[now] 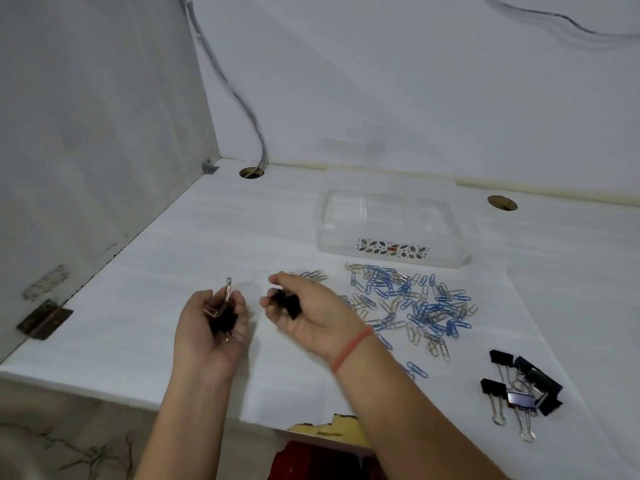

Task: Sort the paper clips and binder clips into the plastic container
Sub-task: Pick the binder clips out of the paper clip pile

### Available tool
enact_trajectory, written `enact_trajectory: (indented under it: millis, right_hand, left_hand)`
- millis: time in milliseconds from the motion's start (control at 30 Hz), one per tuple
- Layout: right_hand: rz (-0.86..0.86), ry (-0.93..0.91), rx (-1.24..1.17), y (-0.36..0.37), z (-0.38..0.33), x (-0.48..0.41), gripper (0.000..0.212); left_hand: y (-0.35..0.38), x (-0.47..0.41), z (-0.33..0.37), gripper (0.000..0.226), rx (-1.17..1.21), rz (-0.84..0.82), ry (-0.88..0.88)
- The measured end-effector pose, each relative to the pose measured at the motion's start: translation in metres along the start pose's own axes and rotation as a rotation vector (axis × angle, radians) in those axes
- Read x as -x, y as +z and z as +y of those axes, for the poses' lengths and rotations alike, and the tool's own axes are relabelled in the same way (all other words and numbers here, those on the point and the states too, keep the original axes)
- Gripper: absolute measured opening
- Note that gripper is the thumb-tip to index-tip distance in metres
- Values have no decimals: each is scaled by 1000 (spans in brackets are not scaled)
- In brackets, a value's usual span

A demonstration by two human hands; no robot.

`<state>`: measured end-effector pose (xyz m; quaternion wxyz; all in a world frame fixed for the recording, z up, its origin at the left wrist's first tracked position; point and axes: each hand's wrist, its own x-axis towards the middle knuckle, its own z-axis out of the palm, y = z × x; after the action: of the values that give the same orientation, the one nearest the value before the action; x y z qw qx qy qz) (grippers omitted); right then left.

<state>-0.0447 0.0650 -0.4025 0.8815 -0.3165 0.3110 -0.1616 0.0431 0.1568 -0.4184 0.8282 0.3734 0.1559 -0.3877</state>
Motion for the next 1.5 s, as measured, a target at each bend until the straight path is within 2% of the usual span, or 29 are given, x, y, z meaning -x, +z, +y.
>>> enact_trajectory:
  millis: [100,167,233,267,433,600,800,967,1133,1300,1400,1500]
  right_hand:
    - [58,-44,89,27,29,-17,24]
    - [106,-143,334,43,48,-27,26]
    - [155,-228,511,51,59,-30,41]
    - [153,-264,507,53,62,-30,44]
    - [117,-366,514,51,72,-35,25]
    - [141,-403,545,38,72,-39,35]
    - [180,-504,630,27,62,-31,36]
    - [215,-594,651,7,45,-13,24]
    - [301,-761,898,-20,37,5,19]
    - [329,-787,1156,-36,32,17,15]
    - [362,-805,1460,-52,28,23,19]
    - [300,-780,1587,-67,28,30,26]
  left_hand:
    - [-11,5,3,40,-14,80,235]
    - [-20,7,5,52,-84,164,373]
    - [-24,6,3,61,-162,209,475]
    - [-26,5,2,62,-187,206,508]
    - [-23,-1,-1,54,-290,231,580]
    - [-22,-2,-8,30,-490,255,767]
    - [-24,-6,-13,32,-921,337,1099]
    - [-27,-9,-15,25,-976,442,1149]
    - [-26,-5,-14,24,-1065,499,1174]
    - [-27,1,-24,18,-1157,362,1303]
    - [-26,13,-42,17,-1257,129,1399]
    - [-27,18,-57,15,-1526,-88,1305]
